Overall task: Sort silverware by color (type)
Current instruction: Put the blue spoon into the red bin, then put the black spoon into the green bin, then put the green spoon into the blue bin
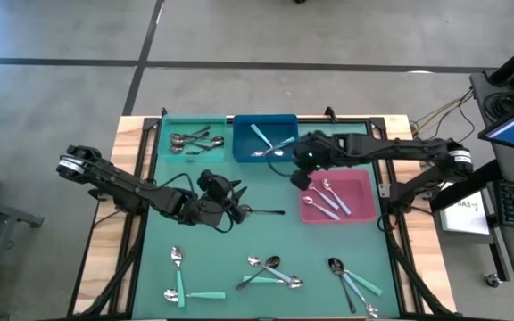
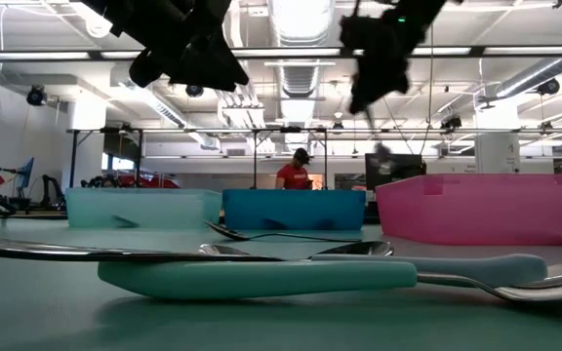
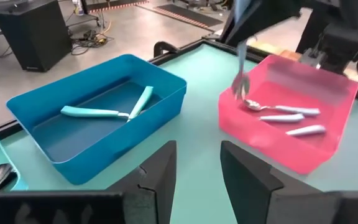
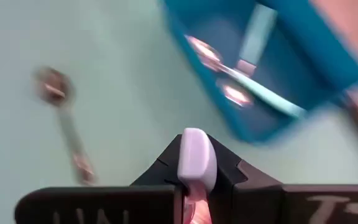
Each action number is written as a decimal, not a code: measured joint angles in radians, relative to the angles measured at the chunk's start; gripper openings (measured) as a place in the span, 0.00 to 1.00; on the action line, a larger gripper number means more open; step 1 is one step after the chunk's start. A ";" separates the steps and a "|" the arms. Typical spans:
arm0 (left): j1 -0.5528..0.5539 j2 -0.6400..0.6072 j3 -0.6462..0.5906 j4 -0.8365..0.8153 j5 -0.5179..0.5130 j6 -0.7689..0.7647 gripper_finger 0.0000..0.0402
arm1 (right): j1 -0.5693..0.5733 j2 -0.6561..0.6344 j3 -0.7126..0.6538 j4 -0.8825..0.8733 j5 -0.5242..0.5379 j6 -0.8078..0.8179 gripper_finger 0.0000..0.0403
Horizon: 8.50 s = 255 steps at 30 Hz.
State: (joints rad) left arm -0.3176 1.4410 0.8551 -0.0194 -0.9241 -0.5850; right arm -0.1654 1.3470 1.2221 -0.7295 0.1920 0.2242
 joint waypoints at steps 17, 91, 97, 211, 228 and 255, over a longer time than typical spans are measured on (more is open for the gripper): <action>0.003 -0.001 0.000 -0.069 0.053 0.000 0.28 | 0.070 0.044 -0.116 -0.344 0.145 0.148 0.14; 0.202 0.415 0.014 0.170 0.758 0.395 0.28 | 0.070 0.022 -0.051 -0.326 0.149 0.165 0.29; 0.218 0.430 0.009 0.133 0.758 0.372 0.21 | 0.070 0.022 -0.052 -0.324 0.150 0.165 0.30; -0.657 0.126 0.014 -0.623 0.796 -1.584 0.34 | 0.070 0.022 -0.065 -0.249 0.149 0.115 0.22; -0.656 0.296 0.088 -0.656 0.820 -1.525 0.28 | 0.069 0.022 -0.065 -0.220 0.147 0.115 0.21; -0.514 -0.054 0.081 -0.836 0.253 -1.142 0.07 | 0.069 0.022 -0.065 -0.199 0.147 0.115 0.21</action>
State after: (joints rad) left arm -0.8316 1.3866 0.9363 -0.8556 -0.6712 -1.7269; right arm -0.0963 1.3693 1.1572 -0.9283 0.3393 0.3393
